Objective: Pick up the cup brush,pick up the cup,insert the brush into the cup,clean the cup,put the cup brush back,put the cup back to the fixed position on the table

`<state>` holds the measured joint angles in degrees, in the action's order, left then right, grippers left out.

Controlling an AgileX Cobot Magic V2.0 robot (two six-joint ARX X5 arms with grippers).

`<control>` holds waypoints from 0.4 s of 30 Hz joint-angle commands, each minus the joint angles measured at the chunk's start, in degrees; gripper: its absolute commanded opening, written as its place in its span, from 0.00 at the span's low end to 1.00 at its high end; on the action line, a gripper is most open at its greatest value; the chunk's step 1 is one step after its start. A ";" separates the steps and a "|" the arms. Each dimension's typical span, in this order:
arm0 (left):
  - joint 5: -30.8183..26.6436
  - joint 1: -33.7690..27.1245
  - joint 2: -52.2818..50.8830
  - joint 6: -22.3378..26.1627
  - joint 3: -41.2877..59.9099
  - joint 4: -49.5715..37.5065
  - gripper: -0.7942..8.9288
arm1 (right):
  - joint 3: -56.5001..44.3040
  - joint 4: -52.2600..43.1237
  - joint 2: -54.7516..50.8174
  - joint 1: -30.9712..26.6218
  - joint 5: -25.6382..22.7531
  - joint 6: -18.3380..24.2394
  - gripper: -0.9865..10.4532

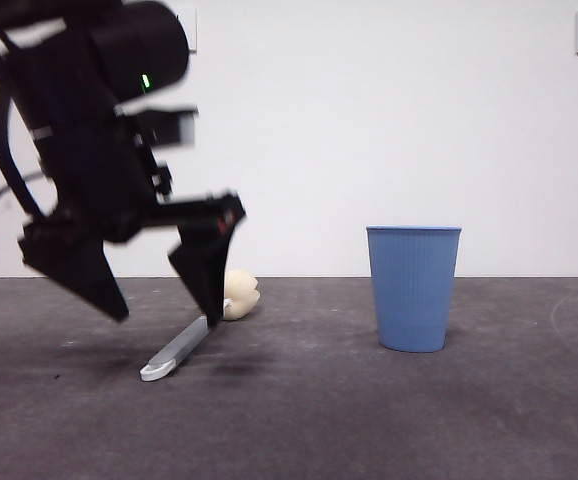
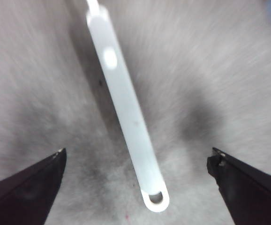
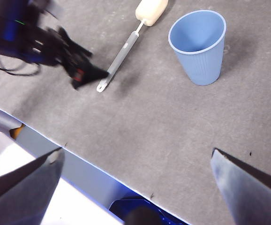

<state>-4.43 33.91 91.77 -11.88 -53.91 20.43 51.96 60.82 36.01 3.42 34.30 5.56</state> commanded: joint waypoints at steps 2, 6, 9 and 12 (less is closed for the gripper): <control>-0.31 0.15 3.48 -3.32 -0.07 -2.69 0.66 | 0.07 -0.33 0.00 0.09 -0.09 -0.77 0.61; -1.60 0.20 5.70 -3.80 -0.07 -3.04 0.66 | 0.07 -0.33 0.00 0.09 -0.09 -0.83 0.61; -1.60 0.26 6.56 -4.87 -0.07 -2.82 0.57 | 0.07 -0.33 0.00 0.09 -0.11 -1.11 0.61; -1.42 0.31 6.56 -4.87 -0.07 -2.75 0.30 | 0.07 -0.35 0.00 0.15 -0.11 -1.16 0.61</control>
<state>-6.11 33.93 97.51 -16.14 -54.08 17.47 51.96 60.82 35.99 3.42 34.30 4.86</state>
